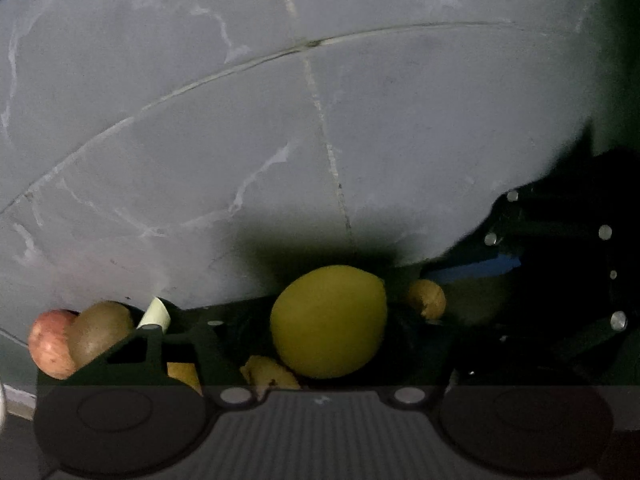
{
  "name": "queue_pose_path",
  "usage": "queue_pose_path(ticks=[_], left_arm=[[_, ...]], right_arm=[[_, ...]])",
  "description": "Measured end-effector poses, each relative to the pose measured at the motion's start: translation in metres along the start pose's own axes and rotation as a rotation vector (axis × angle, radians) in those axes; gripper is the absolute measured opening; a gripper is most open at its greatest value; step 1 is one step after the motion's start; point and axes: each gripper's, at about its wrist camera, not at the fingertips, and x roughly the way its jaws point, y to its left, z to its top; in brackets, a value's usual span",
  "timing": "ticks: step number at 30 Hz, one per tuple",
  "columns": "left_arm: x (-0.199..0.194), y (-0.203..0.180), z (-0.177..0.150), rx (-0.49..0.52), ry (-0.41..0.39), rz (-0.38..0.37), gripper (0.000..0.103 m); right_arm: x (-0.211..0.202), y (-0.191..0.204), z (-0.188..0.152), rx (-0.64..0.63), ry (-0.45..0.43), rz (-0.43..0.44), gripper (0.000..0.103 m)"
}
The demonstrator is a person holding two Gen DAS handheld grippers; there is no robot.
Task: Organize fruits
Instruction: 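Grasp the yellow lemon with the left tool while the right tool grasps a small brown fruit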
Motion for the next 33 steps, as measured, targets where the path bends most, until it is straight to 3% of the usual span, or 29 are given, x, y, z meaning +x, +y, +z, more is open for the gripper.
queue_pose_path(ticks=[3,8,13,25,26,33], left_arm=[[0.003,0.003,-0.002,-0.023,-0.005,-0.026,0.063],[0.004,0.004,-0.009,-0.04,-0.022,-0.017,0.062],[-0.002,-0.001,-0.017,-0.121,-0.032,-0.008,0.062],[-0.05,-0.017,-0.06,-0.534,-0.146,-0.003,0.062],[-0.049,-0.017,-0.047,-0.561,-0.15,-0.003,0.062],[-0.092,-0.042,-0.081,-0.748,-0.214,0.026,0.062]], right_arm=[[-0.001,-0.002,-0.003,0.0,-0.004,0.002,0.032],[-0.005,-0.002,-0.008,-0.001,-0.008,0.004,0.031],[-0.015,-0.003,-0.015,-0.012,-0.008,0.006,0.031],[-0.053,-0.003,-0.026,-0.039,-0.031,-0.011,0.031],[-0.056,-0.002,-0.026,-0.043,-0.033,-0.01,0.031],[-0.083,0.011,-0.035,-0.076,-0.046,0.026,0.031]])
